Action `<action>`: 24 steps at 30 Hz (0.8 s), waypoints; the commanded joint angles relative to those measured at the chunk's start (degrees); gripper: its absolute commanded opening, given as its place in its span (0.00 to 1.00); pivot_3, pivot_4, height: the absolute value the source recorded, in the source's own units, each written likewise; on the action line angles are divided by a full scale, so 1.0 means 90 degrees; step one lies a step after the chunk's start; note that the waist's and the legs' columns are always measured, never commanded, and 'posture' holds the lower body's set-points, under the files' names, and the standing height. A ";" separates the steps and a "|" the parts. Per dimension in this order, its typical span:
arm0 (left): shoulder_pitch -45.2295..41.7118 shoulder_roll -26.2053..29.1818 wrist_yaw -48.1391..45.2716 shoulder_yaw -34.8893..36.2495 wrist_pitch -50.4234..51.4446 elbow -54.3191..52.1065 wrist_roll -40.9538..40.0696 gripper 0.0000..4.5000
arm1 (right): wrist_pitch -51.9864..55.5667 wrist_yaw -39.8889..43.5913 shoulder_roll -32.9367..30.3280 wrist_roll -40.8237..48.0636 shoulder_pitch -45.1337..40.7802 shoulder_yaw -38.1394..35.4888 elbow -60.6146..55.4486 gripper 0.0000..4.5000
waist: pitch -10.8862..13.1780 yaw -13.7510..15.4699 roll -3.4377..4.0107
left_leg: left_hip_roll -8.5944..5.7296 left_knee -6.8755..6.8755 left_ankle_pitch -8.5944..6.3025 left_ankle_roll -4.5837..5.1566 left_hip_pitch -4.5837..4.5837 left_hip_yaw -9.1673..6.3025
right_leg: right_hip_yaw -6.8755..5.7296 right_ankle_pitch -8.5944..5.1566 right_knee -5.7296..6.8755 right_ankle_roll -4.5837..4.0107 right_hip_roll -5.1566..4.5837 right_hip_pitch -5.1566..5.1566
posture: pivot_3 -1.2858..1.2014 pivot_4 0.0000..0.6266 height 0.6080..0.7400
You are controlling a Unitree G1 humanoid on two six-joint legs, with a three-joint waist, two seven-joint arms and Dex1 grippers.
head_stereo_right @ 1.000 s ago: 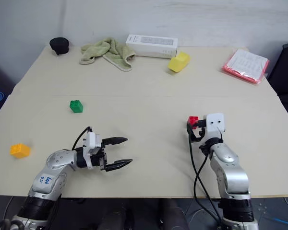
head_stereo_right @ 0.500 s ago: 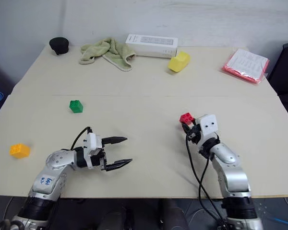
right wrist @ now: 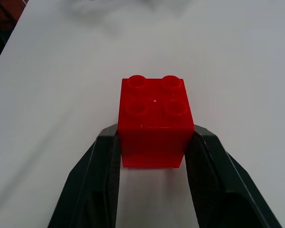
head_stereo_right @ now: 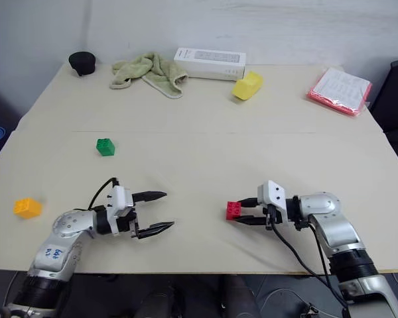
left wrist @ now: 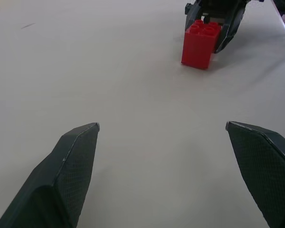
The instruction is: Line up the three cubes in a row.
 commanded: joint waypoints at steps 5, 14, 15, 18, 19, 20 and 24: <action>0.0582 0.0441 0.0048 0.0968 0.0097 -0.0035 -0.0289 1.00 | -0.0329 0.0155 0.0053 0.0083 -0.0024 -0.0236 0.0112 0.52 | 0.0001 -0.0004 0.0001 | 0.0002 0.0002 -0.0004 0.0007 0.0003 -0.0001 | 0.0000 0.0000 0.0003 -0.0002 -0.0003 0.0002 | 0.52 0.24 1.00; 0.2259 -0.0162 0.1373 0.3021 -0.0167 -0.0313 -0.0601 1.00 | -0.0230 -0.0519 -0.0227 0.1145 0.1662 -0.1883 -0.1816 0.99 | 0.0002 0.0027 0.0003 | 0.0004 -0.0013 -0.0019 0.0010 -0.0001 -0.0005 | -0.0004 -0.0005 -0.0013 -0.0009 -0.0011 -0.0003 | 0.52 0.24 1.00; 0.2413 -0.0372 0.1688 0.3325 -0.0300 -0.0266 -0.0599 1.00 | -0.0285 -0.0603 -0.0049 0.1509 0.1938 -0.2186 -0.2008 0.99 | 0.0001 0.0034 0.0002 | 0.0004 -0.0018 -0.0023 0.0013 0.0000 -0.0006 | -0.0005 -0.0005 -0.0021 -0.0009 -0.0011 0.0000 | 0.52 0.24 1.00; 0.2792 -0.0769 0.2104 0.3751 -0.0410 -0.0258 -0.0622 1.00 | -0.0497 -0.0976 0.0295 0.1695 0.2449 -0.2622 -0.2223 0.99 | 0.0004 0.0031 -0.0007 | 0.0005 -0.0023 -0.0025 0.0016 0.0004 -0.0008 | -0.0006 -0.0003 -0.0030 -0.0007 -0.0007 0.0006 | 0.52 0.24 1.00; 0.2886 -0.0861 0.2214 0.3809 -0.0453 -0.0275 -0.0570 1.00 | -0.0615 -0.1122 0.0390 0.1589 0.2539 -0.2689 -0.2221 0.99 | 0.0004 0.0029 -0.0007 | 0.0004 -0.0021 -0.0023 0.0017 0.0005 -0.0008 | -0.0005 0.0000 -0.0030 -0.0005 -0.0008 0.0009 | 0.52 0.24 1.00; 0.2965 -0.1006 0.2358 0.3863 -0.0482 -0.0304 -0.0566 1.00 | -0.0515 -0.1268 0.0494 0.1703 0.2623 -0.2762 -0.2238 0.99 | 0.0004 0.0029 -0.0007 | 0.0003 -0.0019 -0.0024 0.0017 0.0012 -0.0007 | -0.0004 0.0002 -0.0030 -0.0006 -0.0008 0.0015 | 0.52 0.24 1.00; 0.3006 -0.1464 0.2749 0.3746 -0.0348 -0.0681 -0.0765 1.00 | -0.0542 -0.1445 0.0705 0.1787 0.2731 -0.2792 -0.2294 0.99 | 0.0004 0.0030 -0.0007 | 0.0001 -0.0020 -0.0023 0.0018 0.0010 -0.0005 | -0.0002 0.0003 -0.0032 -0.0006 -0.0007 0.0015 | 0.52 0.24 1.00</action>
